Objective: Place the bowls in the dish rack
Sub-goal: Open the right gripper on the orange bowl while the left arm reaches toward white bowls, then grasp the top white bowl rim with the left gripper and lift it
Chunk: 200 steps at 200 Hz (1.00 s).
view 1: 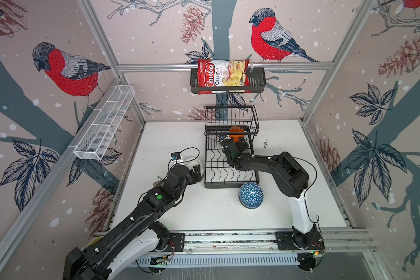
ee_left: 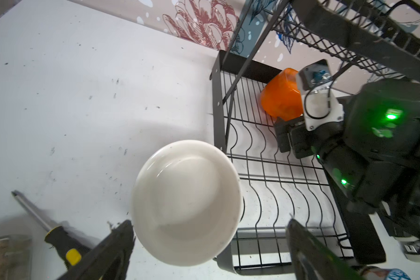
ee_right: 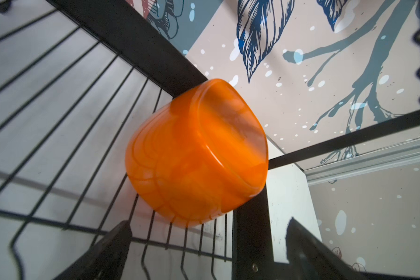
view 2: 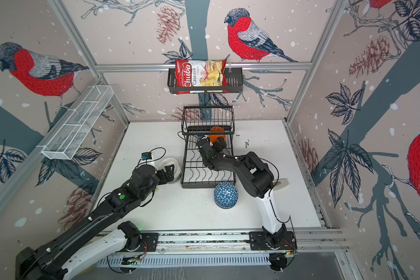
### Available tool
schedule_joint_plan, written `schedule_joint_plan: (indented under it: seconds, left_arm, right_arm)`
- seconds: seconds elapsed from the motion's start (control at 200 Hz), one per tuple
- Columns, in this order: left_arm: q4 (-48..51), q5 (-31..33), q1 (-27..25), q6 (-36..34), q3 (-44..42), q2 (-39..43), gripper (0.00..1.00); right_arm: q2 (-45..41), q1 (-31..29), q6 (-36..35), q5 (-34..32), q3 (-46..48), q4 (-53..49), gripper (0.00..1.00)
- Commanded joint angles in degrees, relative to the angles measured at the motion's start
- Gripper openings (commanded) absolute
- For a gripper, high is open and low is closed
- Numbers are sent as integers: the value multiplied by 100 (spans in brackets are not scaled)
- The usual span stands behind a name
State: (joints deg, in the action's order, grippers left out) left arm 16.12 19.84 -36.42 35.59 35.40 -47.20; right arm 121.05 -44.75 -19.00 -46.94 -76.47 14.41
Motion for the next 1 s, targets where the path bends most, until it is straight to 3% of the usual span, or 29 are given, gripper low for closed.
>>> schedule_joint_plan:
  seconds: [0.0, 0.475, 0.765, 0.995]
  left_arm:
    - [300, 221, 64, 199, 89, -68, 97]
    - [530, 161, 326, 440, 172, -127, 97]
    - [550, 9, 449, 441, 181, -259, 97]
    - [626, -302, 922, 117, 339, -513, 95]
  right_arm:
    - [-249, -76, 725, 285, 110, -286, 99]
    - [-1104, -348, 2169, 1143, 673, -1084, 99]
    - [-1469, -564, 2580, 1470, 678, -1606, 98]
    - [-1748, -701, 2912, 1871, 690, -1938, 97]
